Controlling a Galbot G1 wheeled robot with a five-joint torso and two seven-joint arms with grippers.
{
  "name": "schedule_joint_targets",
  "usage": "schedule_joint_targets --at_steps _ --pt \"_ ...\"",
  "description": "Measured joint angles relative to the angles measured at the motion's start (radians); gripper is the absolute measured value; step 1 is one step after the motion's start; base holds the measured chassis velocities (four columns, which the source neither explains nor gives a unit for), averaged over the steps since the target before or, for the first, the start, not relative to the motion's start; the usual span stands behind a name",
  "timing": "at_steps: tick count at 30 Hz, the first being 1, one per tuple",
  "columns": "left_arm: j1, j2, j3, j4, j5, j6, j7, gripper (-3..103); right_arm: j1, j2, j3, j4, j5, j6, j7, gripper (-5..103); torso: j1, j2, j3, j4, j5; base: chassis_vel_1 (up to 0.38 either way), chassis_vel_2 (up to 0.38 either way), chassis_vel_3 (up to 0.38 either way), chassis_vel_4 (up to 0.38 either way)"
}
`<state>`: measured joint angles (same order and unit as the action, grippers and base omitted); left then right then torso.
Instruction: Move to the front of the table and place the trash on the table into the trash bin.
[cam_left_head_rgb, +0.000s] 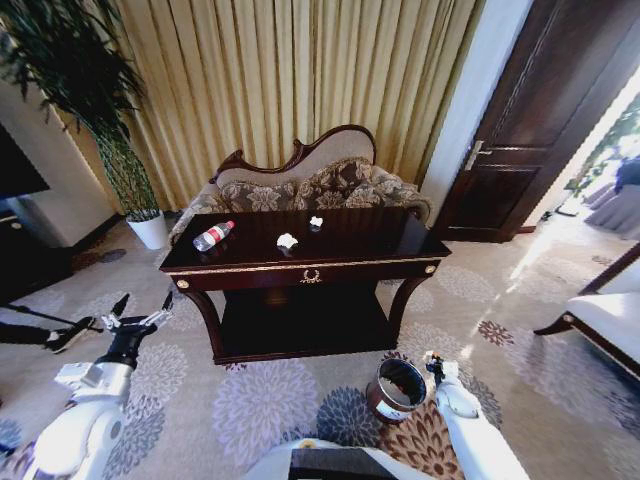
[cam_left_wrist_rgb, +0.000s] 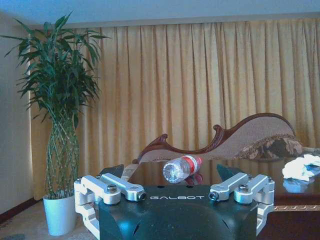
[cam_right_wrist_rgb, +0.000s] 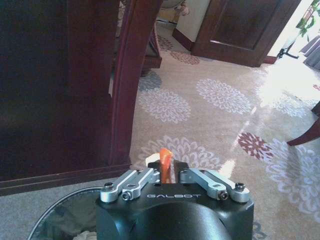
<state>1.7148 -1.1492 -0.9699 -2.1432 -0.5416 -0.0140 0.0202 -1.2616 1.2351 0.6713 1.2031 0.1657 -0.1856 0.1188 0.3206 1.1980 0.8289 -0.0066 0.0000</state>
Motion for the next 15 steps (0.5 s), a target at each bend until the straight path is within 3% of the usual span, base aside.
schedule_joint_targets --at_steps 3,6,7,9,14,15 --pt "-0.006 0.000 0.004 0.000 0.001 0.000 0.001 100 -0.003 0.004 0.000 0.007 -0.001 0.004 0.000 32 0.000 0.000 0.000 0.0001 -0.0001 0.000 0.000 0.000 0.000" --pt "-0.009 0.004 0.004 0.000 0.001 0.000 0.002 100 -0.003 0.004 0.001 0.007 -0.001 0.007 0.000 37 0.000 0.000 0.000 0.0001 -0.0001 0.000 0.000 0.000 0.000" --pt "-0.011 0.007 0.004 0.000 0.001 0.001 0.002 100 -0.003 0.004 0.002 0.007 -0.001 0.009 0.000 47 0.000 0.000 0.000 0.0001 0.0000 0.000 0.000 0.000 0.000" --pt "-0.011 0.008 0.004 0.000 0.001 0.001 0.002 100 -0.004 0.004 0.002 0.007 0.000 0.010 0.000 47 0.000 0.000 0.000 0.0001 0.0000 0.000 0.000 0.000 0.000" --pt "-0.010 0.007 0.004 -0.001 0.001 0.001 0.002 100 -0.013 0.005 0.004 0.007 0.000 0.017 0.000 70 0.000 0.000 0.000 0.0001 -0.0001 0.000 0.000 0.000 0.000" --pt "-0.010 0.007 0.004 -0.001 0.001 0.001 0.002 100 -0.013 0.005 0.004 0.007 0.000 0.017 0.000 70 0.000 0.000 0.000 0.0001 -0.0001 0.000 0.000 0.000 0.000"
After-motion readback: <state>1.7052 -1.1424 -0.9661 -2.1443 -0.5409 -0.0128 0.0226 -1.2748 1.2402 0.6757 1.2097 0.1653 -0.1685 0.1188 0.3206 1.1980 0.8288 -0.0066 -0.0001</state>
